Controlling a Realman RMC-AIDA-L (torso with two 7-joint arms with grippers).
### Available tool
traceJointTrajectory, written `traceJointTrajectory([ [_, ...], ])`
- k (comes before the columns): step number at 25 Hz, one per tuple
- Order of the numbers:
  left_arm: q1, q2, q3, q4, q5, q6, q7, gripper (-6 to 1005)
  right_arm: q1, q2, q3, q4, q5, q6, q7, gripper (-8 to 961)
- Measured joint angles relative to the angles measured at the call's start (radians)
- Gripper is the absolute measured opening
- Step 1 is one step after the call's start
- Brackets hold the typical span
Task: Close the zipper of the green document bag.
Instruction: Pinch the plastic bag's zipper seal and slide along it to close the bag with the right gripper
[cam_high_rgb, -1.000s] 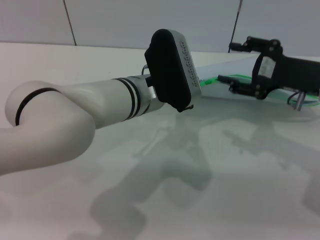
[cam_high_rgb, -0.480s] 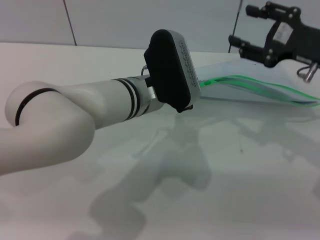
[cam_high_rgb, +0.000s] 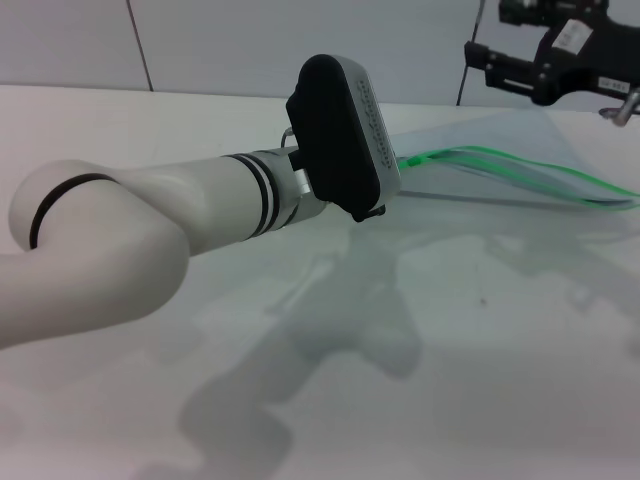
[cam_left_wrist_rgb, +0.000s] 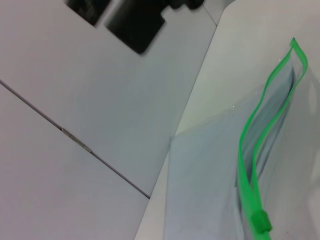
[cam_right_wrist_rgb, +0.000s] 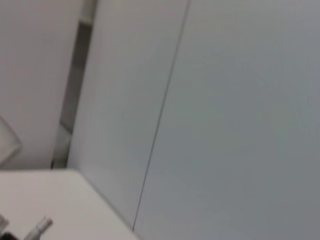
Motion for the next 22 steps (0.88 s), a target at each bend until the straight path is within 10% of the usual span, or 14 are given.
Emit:
traceJointTrajectory([
  [22, 0.0, 0.002, -0.001, -0.015, -0.012, 0.0, 0.0, 55, -0.152, 0.001, -0.361, -0.259, -0.228, 0.208, -0.097, 637],
])
